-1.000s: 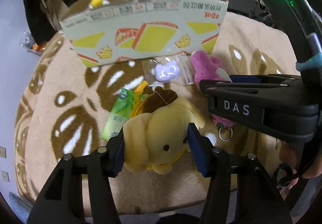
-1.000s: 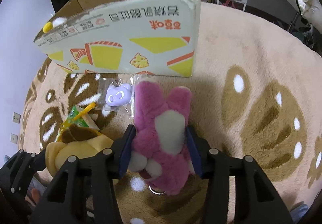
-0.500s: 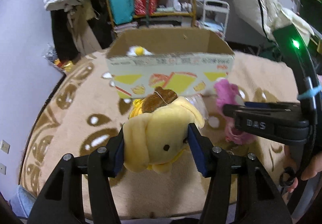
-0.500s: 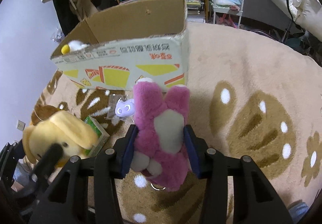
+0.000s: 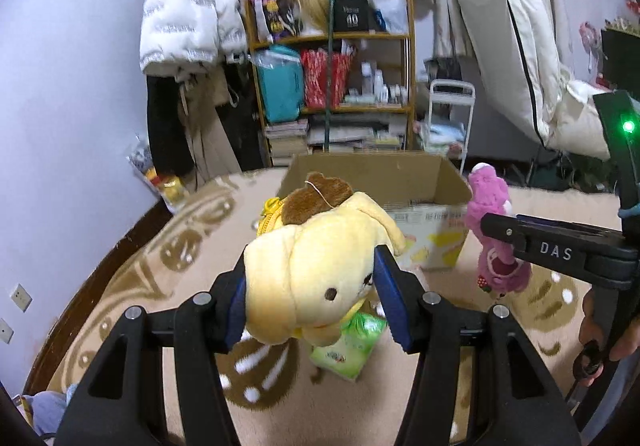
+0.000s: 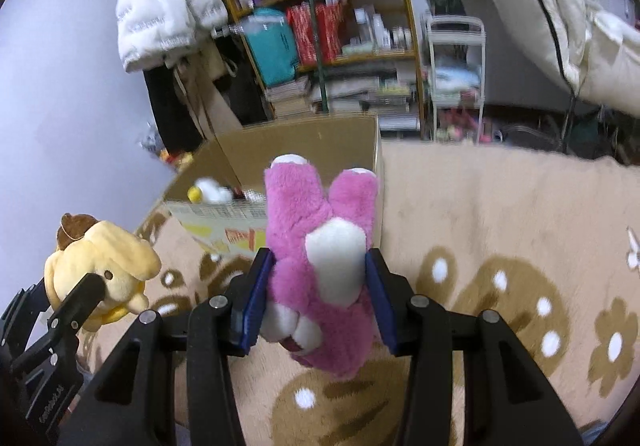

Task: Organize soft objects
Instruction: 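Lift yellow dog plush with left tool while right tool lifts pink bear toward box, then open left tool dropping dog plush into box while right tool drops pink bear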

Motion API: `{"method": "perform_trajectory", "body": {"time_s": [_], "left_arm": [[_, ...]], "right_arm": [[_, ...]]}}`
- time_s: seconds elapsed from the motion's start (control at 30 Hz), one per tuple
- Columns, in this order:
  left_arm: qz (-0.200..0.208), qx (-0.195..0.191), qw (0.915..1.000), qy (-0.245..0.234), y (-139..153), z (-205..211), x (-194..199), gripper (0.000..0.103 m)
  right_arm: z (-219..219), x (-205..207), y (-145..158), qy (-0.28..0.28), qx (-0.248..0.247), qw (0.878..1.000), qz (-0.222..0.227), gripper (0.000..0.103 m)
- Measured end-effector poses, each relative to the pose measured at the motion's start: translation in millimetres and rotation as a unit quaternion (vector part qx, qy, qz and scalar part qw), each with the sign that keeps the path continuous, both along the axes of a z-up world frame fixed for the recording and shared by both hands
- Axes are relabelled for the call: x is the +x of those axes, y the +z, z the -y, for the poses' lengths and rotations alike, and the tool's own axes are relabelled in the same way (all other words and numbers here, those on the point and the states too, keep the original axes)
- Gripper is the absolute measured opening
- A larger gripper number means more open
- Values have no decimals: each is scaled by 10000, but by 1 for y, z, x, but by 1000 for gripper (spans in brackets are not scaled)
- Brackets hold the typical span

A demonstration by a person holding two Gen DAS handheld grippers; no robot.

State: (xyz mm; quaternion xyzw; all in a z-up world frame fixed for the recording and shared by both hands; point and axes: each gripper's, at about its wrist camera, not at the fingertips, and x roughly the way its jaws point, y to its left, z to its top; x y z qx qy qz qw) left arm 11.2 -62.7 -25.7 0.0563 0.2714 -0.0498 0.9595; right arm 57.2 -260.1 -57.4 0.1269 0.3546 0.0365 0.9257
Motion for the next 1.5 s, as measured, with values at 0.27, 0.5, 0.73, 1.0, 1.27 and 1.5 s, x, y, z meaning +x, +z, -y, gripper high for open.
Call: {"method": "perform_trajectory", "body": {"time_s": [0.27, 0.5, 0.73, 1.0, 1.27, 1.5], "left_arm": [[291, 3, 9995, 96, 19, -7, 14, 56], [438, 60, 9990, 92, 28, -8, 38, 56], [619, 111, 9979, 154, 36, -6, 68, 57], [670, 229, 9975, 69, 42, 1, 101, 57], [822, 499, 9953, -101, 38, 25, 124, 58], [649, 461, 9967, -188, 14, 32, 139, 59]], "right_arm": [[1, 2, 28, 16, -26, 9987, 518, 49], [-3, 14, 48, 77, -192, 9952, 955, 49], [-6, 42, 63, 207, -268, 9923, 1189, 49], [-4, 71, 61, 397, -167, 9923, 1158, 49], [2, 88, 56, 380, 8, 9929, 1128, 49], [9, 101, 39, 307, 112, 9943, 1017, 50]]}}
